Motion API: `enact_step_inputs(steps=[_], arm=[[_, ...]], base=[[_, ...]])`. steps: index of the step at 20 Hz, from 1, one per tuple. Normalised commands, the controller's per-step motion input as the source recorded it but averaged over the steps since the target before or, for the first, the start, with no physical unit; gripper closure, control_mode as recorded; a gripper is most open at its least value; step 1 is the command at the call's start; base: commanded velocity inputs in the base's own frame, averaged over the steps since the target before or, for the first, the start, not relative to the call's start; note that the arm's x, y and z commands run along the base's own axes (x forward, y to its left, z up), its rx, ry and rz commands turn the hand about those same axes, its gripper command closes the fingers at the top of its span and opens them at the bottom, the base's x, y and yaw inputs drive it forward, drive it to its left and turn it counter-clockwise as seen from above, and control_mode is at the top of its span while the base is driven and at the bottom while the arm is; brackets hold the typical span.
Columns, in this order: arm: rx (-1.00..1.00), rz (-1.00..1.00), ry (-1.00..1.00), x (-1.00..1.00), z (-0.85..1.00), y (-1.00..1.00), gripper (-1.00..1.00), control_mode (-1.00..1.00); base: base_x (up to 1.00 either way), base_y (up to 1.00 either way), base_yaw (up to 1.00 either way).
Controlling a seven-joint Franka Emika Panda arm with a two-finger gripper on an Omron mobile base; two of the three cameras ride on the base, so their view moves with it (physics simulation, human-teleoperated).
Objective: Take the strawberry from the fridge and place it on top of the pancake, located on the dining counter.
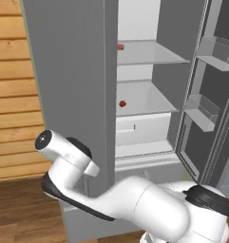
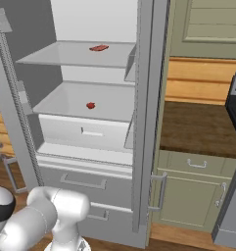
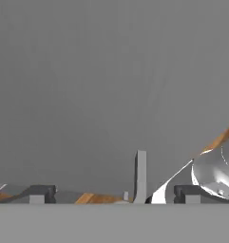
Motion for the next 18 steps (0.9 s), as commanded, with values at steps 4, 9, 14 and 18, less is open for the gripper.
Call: enact_step_inputs(steps=[4,9,14,18], arm=[[0.01,0.0,0.0,-0.47,0.58,0.0,-1.0,-1.0],[0.23,0.24,-0.05,-0.77,0.08,-0.34,-1.0,-1.0],[0.32,0.24,-0.07,-0.59,0.91,-0.64,-1.0,-1.0],[0.31,0.08,-0.21,-0.56,0.96,-0.54,-1.0,-1.0]], base=[[0.0,0.0,0.0],[0.0,0.0,0.0],[0.0,0.0,0.0],[0.0,0.0,0.0]])
